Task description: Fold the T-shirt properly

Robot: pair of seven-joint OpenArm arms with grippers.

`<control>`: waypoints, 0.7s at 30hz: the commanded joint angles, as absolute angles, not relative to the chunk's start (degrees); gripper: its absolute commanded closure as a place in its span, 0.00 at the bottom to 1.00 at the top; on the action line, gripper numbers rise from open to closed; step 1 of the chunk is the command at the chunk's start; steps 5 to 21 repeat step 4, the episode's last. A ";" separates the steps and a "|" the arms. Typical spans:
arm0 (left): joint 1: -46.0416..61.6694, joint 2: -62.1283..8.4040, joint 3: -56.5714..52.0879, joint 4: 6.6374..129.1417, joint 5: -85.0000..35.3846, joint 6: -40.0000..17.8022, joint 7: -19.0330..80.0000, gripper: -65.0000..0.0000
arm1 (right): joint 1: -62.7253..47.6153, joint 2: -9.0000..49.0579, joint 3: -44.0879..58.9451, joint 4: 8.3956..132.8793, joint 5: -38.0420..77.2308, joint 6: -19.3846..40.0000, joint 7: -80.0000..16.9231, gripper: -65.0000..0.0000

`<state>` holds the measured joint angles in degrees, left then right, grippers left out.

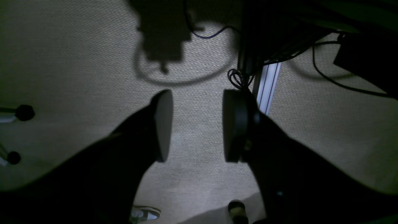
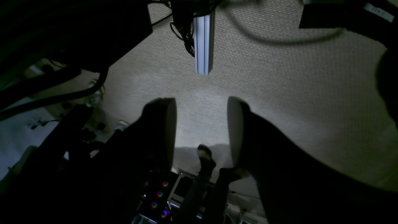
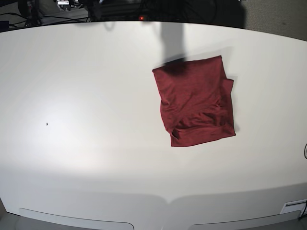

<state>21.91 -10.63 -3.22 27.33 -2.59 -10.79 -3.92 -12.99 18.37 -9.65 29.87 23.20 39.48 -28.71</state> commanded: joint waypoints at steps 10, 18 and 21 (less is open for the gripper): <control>22.50 -11.14 -3.22 27.42 -2.55 -10.98 -4.51 0.61 | -12.99 18.90 -10.20 30.28 26.30 40.00 -29.43 0.59; 22.50 -11.14 -3.22 27.42 -2.55 -10.98 -4.51 0.61 | -12.99 18.90 -10.20 30.28 26.30 40.00 -29.43 0.59; 22.50 -11.14 -3.22 27.42 -2.55 -10.98 -4.51 0.61 | -12.99 18.90 -10.20 30.28 26.30 40.00 -29.43 0.59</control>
